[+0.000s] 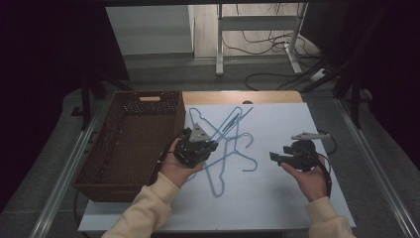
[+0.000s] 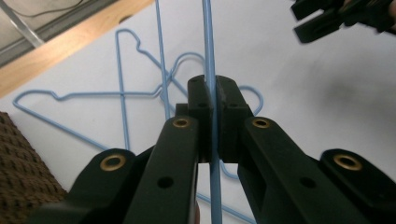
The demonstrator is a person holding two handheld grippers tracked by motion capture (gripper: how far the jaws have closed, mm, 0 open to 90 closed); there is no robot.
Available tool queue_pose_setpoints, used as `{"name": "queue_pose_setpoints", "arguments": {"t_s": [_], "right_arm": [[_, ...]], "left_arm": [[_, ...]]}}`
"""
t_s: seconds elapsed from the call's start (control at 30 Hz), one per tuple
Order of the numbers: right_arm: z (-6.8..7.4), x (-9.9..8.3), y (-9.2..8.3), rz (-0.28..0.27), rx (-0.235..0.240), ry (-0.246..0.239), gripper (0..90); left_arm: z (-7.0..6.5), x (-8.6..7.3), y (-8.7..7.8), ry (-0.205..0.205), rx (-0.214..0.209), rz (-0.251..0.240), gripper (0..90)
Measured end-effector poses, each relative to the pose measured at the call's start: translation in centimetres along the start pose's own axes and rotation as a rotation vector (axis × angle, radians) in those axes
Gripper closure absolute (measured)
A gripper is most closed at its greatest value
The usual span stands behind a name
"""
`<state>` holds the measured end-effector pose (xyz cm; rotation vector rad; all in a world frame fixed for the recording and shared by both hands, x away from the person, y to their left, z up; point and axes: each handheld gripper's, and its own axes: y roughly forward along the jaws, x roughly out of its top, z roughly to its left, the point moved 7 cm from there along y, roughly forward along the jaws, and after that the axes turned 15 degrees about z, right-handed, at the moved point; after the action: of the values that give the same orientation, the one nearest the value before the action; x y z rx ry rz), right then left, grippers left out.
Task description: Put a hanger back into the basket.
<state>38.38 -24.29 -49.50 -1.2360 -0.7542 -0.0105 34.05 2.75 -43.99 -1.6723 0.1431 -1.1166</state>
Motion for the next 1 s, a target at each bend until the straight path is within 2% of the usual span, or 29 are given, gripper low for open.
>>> {"name": "queue_pose_setpoints", "arguments": {"t_s": [0.07,0.23,0.3,0.37,0.67,0.87,1.0], "right_arm": [[0.1,0.0,0.1,0.004,0.001,-0.001,36.5],[0.4,-0.1,0.2,0.012,-0.001,-0.015,36.4],[0.6,-0.1,0.3,0.019,0.002,-0.024,35.8],[0.7,-0.1,0.4,0.020,0.001,-0.030,35.3],[1.3,-0.2,0.8,0.037,0.015,-0.085,29.2],[1.7,-0.4,1.0,0.051,0.025,-0.128,26.1],[1.7,-0.6,1.1,0.056,0.029,-0.134,25.9]], "left_arm": [[0.1,0.2,-1.1,-0.006,-0.015,-0.029,86.1],[0.5,0.1,-2.4,0.002,-0.024,-0.043,86.1],[0.9,-0.1,-3.2,-0.004,-0.044,-0.057,86.1],[1.0,-0.1,-3.4,-0.007,-0.047,-0.060,86.1],[2.9,-0.8,-5.8,-0.030,-0.066,-0.099,86.2],[4.4,-1.3,-7.4,-0.062,-0.076,-0.129,86.1],[5.2,-1.7,-8.2,-0.076,-0.075,-0.140,86.1]]}}
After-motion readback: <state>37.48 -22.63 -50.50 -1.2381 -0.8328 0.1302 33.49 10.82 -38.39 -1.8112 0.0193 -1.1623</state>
